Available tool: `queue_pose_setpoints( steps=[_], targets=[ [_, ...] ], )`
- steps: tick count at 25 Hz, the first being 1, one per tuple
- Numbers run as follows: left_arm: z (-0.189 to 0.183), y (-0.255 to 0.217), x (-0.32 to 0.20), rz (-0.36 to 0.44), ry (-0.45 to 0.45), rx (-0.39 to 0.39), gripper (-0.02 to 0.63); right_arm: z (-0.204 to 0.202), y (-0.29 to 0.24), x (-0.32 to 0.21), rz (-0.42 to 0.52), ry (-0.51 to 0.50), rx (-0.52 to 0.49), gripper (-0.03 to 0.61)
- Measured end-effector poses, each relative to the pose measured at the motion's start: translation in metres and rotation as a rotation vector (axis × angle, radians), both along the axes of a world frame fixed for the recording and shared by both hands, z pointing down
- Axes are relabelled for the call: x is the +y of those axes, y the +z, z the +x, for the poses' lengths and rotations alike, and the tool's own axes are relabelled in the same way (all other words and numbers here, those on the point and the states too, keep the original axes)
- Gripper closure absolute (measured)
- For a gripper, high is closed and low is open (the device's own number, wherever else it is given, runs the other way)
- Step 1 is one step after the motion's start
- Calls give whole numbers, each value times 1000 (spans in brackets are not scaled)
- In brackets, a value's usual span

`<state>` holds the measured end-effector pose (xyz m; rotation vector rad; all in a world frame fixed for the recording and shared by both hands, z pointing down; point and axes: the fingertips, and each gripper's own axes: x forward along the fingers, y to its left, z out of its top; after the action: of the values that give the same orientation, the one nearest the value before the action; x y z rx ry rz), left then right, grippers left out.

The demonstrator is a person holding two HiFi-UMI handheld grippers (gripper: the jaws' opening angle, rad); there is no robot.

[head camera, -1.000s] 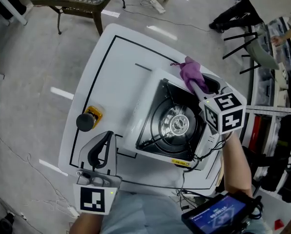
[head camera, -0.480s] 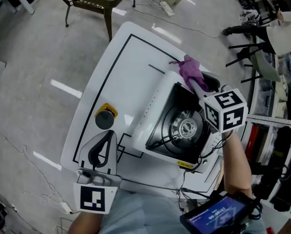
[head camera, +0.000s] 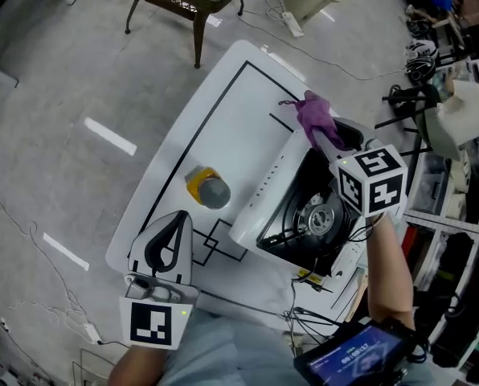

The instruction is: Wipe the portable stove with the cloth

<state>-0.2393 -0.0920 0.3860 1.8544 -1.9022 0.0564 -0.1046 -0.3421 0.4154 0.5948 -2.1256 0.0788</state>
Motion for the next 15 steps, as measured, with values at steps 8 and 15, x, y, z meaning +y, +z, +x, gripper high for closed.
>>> queue_pose_setpoints(
  steps=[8, 15],
  targets=[
    [-24, -12, 9, 26, -59, -8, 595, -37, -17, -1, 39, -134, 66, 445],
    [-31, -1, 17, 6, -77, 10, 595, -41, 16, 10, 20, -242, 207, 444]
  ],
)
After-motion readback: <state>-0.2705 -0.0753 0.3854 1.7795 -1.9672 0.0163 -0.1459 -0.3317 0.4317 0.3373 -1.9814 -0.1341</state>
